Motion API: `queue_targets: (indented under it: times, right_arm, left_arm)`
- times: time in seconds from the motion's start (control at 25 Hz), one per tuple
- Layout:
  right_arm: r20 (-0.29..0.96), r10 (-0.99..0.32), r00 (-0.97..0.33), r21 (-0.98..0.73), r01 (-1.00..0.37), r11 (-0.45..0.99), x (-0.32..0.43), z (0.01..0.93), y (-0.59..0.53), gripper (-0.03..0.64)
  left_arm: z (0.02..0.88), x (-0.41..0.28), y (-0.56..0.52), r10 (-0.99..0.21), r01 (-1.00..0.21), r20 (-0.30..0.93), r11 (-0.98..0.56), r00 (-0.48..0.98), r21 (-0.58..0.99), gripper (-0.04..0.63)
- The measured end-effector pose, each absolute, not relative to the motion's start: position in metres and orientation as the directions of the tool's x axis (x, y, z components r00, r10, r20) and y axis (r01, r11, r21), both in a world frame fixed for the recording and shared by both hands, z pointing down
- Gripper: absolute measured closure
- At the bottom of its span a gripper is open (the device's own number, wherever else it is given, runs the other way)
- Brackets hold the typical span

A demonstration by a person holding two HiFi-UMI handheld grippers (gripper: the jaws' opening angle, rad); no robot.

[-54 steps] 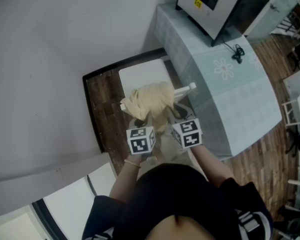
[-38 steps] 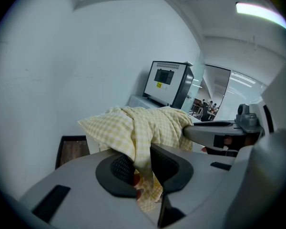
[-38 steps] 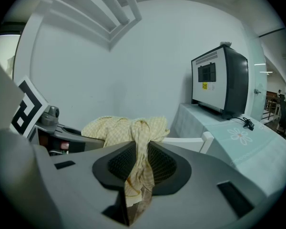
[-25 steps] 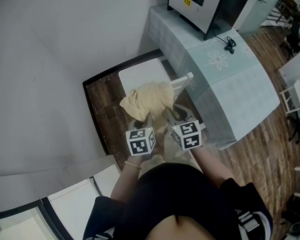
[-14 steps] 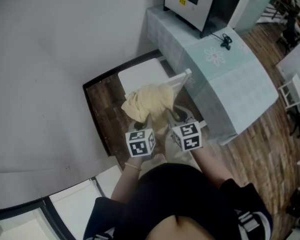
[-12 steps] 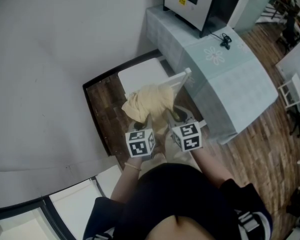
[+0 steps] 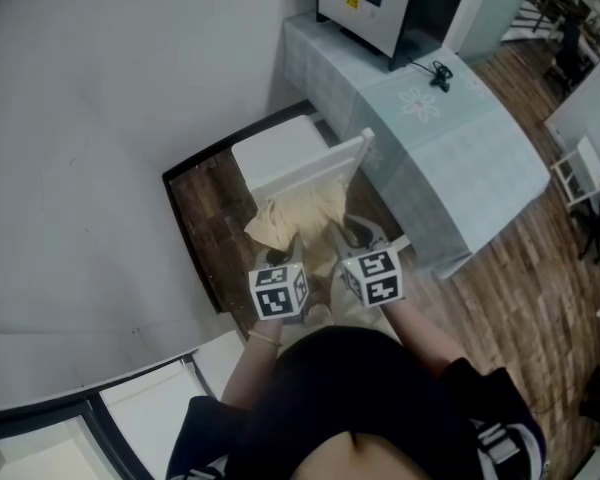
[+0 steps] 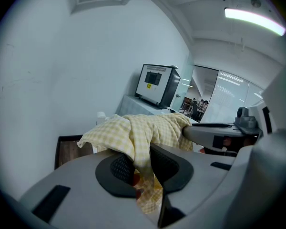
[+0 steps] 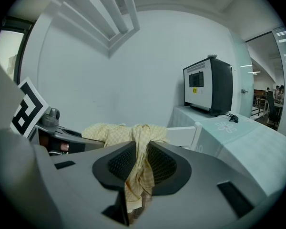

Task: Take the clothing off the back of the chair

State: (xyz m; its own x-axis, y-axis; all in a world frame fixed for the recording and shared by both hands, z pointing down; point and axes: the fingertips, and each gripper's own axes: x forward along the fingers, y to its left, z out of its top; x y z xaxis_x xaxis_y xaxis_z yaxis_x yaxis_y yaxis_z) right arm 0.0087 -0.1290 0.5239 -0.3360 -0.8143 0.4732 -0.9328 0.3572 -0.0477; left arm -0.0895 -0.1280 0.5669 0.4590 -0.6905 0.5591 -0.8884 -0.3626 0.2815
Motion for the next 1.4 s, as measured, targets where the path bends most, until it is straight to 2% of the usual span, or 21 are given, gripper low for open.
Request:
queue_targets:
  times: [1.4]
  right_arm:
    - [0.429,-0.857,-0.286,-0.072,-0.957,0.282,0.026,0.505,-0.083,0.528]
  left_arm:
    - [0.548,-0.073,-0.094,-0.664,-0.852,0.535,-0.430,0.523,0.299,0.529]
